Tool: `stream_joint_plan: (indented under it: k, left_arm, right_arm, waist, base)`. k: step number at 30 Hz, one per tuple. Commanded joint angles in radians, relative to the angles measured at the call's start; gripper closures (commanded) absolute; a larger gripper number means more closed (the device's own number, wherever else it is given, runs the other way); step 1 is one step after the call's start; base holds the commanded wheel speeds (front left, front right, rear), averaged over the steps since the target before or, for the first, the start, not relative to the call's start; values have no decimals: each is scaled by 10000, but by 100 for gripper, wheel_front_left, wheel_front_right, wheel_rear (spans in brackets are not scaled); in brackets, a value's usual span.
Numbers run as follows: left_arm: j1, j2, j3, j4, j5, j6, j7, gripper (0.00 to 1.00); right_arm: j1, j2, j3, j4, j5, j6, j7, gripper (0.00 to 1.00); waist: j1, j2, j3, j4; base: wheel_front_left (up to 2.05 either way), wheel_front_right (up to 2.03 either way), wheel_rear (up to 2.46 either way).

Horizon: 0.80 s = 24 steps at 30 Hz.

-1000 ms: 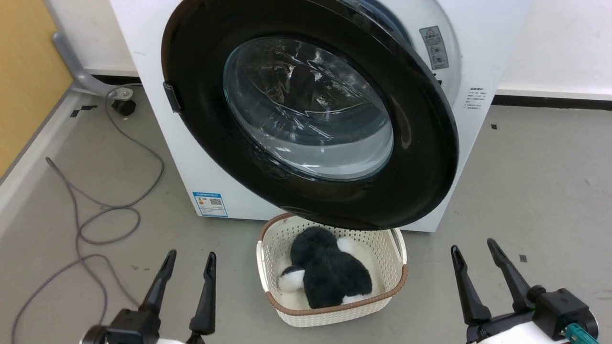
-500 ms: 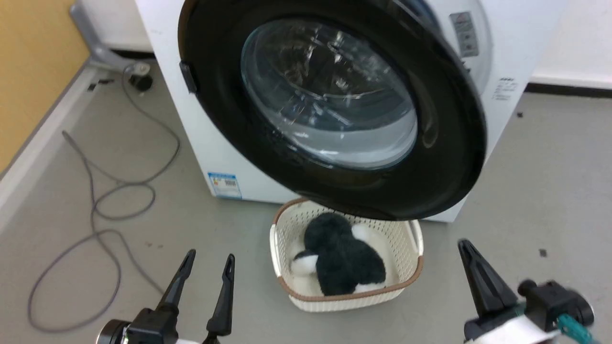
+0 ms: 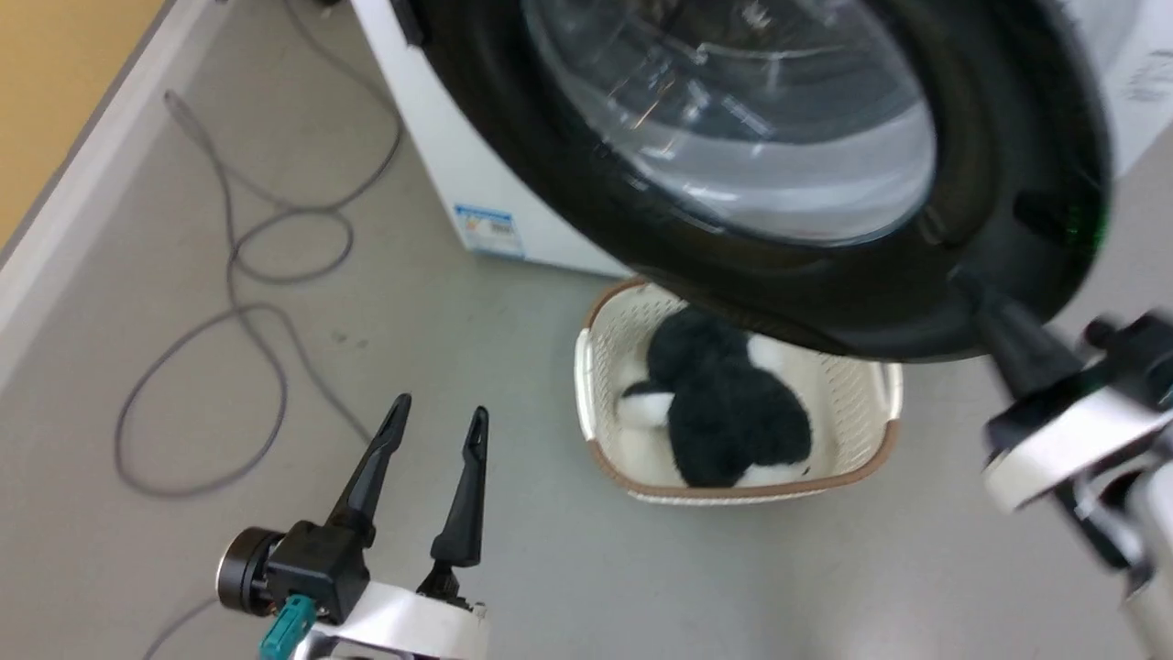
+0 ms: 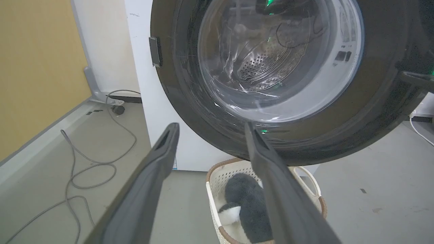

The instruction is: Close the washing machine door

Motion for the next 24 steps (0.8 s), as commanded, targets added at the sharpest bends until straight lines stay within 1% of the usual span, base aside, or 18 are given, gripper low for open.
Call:
stream_joint_plan:
  k: [1, 3, 6, 11, 15, 21, 23, 24]
  left_arm:
    - [-269, -62, 9, 5, 104, -75, -43, 0]
    - [-379, -111, 22, 7, 138, -116, -43, 0]
    - [-507, -179, 77, 20, 130, -158, -43, 0]
    - [-684, -254, 146, 84, 167, -198, -43, 0]
    - [-805, -292, 155, 107, 105, -237, -43, 0]
    - [-1016, -319, 110, 93, 80, -237, -43, 0]
    - [-1069, -323, 62, 103, 65, -229, -43, 0]
    - [-1069, -323, 62, 103, 65, -229, -43, 0]
  right_arm:
    - [-539, -299, -134, 307, 270, 6, 104, 100]
    - [-986, -586, -286, 616, 458, 6, 182, 100]
    - [-1579, -965, -472, 1040, 392, 6, 172, 100]
    - [-2526, -1146, -654, 1661, 498, 6, 276, 100]
    - [-3534, -1217, -765, 2270, 617, 6, 614, 100]
    - [-4907, -1373, -1057, 3314, 750, 6, 996, 100]
    - [-5263, -1425, -1176, 3722, 768, 6, 1041, 100]
    - [-5263, -1425, -1176, 3722, 768, 6, 1041, 100]
  waist:
    - [0, 0, 504, 387]
    - [0, 0, 684, 502]
    - [0, 0, 910, 636]
    - [0, 0, 1271, 748]
    - [0, 0, 1525, 788]
    - [0, 0, 1725, 904]
    - [0, 0, 1764, 949]
    - [0, 0, 1764, 949]
  base:
    - [0, 0, 0]
    - [0, 0, 0]
    - [0, 0, 0]
    - [0, 0, 0]
    - [0, 0, 0]
    - [0, 0, 0]
    - [0, 0, 0]
    - [0, 0, 0]
